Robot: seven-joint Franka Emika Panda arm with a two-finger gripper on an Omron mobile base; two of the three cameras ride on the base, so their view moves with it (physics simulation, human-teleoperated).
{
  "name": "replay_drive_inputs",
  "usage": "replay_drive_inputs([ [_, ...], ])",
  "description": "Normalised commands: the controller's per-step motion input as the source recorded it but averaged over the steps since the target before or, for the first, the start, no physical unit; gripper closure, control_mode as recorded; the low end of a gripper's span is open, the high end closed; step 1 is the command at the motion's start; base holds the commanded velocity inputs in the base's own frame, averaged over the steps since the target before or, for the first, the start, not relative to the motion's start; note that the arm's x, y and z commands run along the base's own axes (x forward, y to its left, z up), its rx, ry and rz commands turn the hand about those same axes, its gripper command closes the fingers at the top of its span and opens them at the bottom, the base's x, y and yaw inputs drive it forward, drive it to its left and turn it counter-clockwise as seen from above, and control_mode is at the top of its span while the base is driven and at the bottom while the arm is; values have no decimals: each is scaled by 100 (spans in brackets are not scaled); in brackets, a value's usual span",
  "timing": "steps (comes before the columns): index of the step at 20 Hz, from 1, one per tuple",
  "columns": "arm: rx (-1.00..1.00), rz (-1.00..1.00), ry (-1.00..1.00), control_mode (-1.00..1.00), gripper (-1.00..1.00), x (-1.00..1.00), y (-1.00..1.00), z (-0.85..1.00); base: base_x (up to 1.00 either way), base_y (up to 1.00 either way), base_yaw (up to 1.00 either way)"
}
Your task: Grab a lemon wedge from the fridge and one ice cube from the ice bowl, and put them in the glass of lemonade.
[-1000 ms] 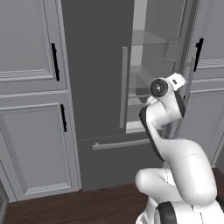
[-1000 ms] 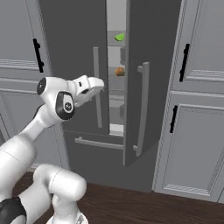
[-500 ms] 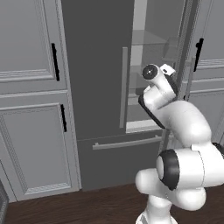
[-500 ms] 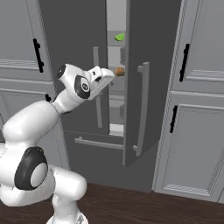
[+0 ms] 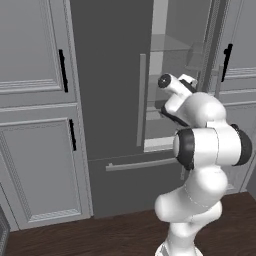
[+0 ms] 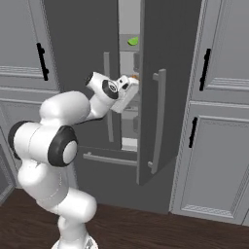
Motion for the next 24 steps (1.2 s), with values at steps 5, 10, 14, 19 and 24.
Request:
replay_drive_inputs([
  [5, 0, -19, 0, -100, -100, -50, -100, 0, 0, 0, 0],
  [10, 1, -9, -11, -100, -100, -95, -100, 17, 0, 0, 0],
  [14, 4, 0, -45, -100, -100, -99, -31, 60, 0, 0, 0],
  [19, 34, 0, -36, -100, -100, -58, 75, 16, 0, 0, 0],
  [24, 46, 4, -9, -100, -100, -16, 100, 0, 0, 0, 0],
])
